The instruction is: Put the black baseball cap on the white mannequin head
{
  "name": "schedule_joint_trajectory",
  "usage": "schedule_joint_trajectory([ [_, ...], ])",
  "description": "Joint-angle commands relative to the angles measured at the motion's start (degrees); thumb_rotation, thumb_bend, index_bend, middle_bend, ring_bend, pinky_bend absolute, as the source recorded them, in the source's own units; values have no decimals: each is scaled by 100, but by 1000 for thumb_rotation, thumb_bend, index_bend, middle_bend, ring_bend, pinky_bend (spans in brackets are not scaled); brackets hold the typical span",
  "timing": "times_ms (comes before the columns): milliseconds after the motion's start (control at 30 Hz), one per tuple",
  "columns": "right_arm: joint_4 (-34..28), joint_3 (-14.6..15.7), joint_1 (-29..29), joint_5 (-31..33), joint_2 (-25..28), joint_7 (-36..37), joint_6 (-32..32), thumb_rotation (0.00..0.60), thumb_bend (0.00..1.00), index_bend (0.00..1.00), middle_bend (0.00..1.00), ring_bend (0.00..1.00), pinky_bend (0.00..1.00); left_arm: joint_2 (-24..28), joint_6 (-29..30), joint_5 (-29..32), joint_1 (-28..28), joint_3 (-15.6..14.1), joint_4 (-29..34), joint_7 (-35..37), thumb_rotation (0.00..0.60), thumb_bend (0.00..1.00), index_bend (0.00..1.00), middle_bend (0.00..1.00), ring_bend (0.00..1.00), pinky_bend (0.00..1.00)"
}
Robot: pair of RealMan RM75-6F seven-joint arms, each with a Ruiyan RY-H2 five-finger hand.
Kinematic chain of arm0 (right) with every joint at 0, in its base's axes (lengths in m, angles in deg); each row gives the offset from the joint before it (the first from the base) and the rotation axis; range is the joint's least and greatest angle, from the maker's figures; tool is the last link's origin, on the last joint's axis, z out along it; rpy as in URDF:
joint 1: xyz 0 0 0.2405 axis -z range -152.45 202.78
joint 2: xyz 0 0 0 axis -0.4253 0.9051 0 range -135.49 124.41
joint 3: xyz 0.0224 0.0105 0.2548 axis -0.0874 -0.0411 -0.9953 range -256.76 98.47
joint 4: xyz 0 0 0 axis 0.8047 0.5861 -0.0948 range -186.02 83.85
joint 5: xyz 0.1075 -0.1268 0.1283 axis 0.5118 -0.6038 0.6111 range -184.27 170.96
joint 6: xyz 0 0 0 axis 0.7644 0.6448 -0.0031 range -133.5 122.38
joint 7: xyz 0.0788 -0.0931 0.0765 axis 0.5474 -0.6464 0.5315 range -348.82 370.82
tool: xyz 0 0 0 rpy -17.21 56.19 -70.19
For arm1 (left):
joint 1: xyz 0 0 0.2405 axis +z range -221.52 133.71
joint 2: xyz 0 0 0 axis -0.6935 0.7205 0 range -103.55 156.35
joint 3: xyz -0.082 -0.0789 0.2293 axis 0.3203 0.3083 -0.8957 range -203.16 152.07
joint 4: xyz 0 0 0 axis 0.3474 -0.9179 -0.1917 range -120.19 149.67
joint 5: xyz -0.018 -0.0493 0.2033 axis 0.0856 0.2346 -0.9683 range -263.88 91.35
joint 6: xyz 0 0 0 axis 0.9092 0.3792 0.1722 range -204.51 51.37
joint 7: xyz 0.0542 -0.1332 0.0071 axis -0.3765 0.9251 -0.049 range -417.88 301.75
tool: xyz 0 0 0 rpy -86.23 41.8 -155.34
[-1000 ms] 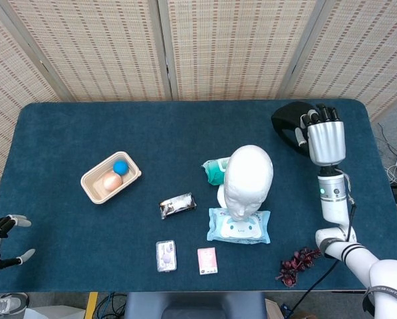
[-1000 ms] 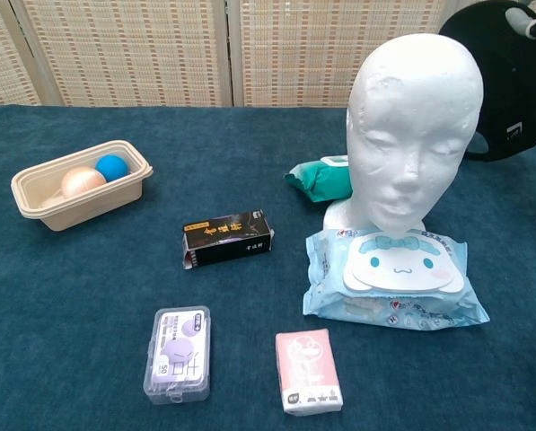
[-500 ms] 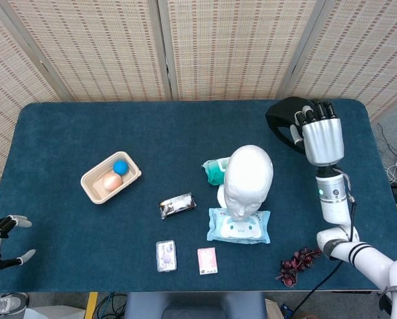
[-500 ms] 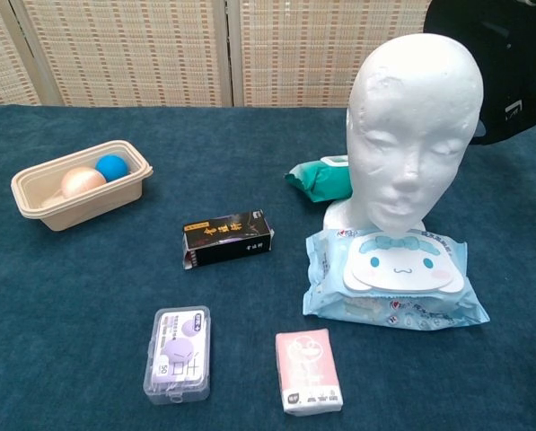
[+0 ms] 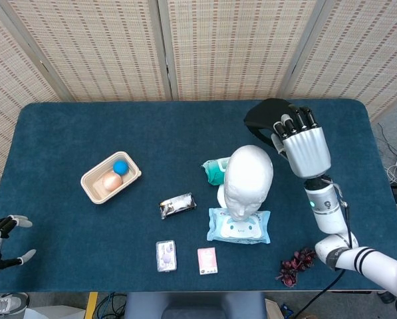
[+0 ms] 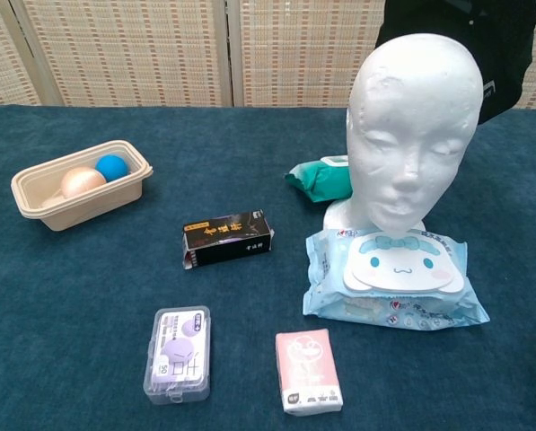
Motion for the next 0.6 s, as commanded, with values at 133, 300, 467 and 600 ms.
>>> schedule_joint_trajectory([
  [133,-805,172,101,-576,384,-434,242,600,573,643,541,295,306,-10,-12,-10,-8,-7,-6,-19,600,119,379,292,257,406],
  [300,-1222,260,211,-934,592,-659,393,600,571,648,553,305,308,-13,-11,-19,-8,-14,-4,-22,600,119,379,292,256,406],
  [467,-1500,357,339,-1267,796,-825,477,600,570,651,556,308,308,-20,-36,-21,-20,-22,7,-56,600,119,379,292,256,406],
  [600,-1609,405,408,-1534,903,-1050,510,600,570,650,556,308,308,-26,-59,-27,-29,-36,22,-83,600,119,379,292,257,406],
])
